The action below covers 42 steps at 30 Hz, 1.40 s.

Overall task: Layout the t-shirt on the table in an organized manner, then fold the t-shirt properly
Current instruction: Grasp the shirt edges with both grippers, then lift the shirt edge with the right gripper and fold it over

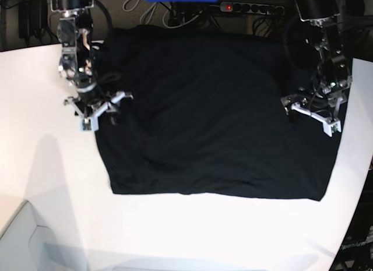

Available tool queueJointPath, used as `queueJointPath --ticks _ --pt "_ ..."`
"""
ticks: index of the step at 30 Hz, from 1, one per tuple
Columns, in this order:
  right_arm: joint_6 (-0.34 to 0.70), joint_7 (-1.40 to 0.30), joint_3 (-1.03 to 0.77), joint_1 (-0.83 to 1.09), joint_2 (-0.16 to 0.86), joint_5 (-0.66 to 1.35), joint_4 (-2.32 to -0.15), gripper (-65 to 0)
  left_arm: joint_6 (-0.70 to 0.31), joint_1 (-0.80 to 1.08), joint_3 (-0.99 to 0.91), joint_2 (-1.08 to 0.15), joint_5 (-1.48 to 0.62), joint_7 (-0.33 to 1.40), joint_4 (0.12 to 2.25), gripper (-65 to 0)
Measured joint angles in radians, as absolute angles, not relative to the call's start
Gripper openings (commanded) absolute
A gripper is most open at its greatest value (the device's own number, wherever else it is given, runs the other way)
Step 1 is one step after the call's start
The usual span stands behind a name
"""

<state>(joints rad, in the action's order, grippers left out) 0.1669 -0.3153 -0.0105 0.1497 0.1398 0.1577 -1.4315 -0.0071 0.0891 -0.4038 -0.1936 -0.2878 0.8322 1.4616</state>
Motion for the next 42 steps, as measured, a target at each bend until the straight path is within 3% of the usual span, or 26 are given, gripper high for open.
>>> queueJointPath --ticks 7,11,14,21,23,27,37,42 --pt "0.174 -0.360 -0.030 0.278 0.151 0.157 -1.592 -32.3 -0.007 0.092 -0.404 -0.194 -0.288 0.835 1.464 0.0" --pt "0.166 -0.361 -0.071 0.128 0.171 0.150 -1.574 -32.0 -0.007 0.094 -0.405 -0.194 -0.287 0.831 1.463 0.0" --pt "0.173 -0.343 -0.067 -0.076 0.170 0.160 -1.438 -30.9 -0.003 0.090 -0.405 -0.194 -0.287 0.834 1.463 0.0" --pt "0.172 -0.362 -0.060 -0.448 0.170 0.149 -0.858 -17.9 -0.001 0.089 -0.406 -0.186 -0.283 0.832 1.468 0.0" --pt "0.238 -0.352 -0.060 -0.522 0.178 0.146 -0.748 -16.9 0.000 0.091 -0.405 -0.185 -0.281 0.834 1.468 0.0" --pt "0.360 -0.340 -0.062 -0.551 0.187 0.154 -0.713 -16.9 0.000 0.091 -0.404 -0.185 -0.281 0.834 1.468 0.0" --pt "0.363 -0.340 -0.015 -0.539 0.186 0.147 -0.709 -17.2 0.000 0.091 -0.404 -0.185 -0.284 0.834 1.467 0.0" --pt "0.371 -0.234 0.060 -0.521 0.154 0.150 -0.709 -27.7 0.000 0.089 -0.404 -0.185 -0.284 0.835 1.466 0.0"
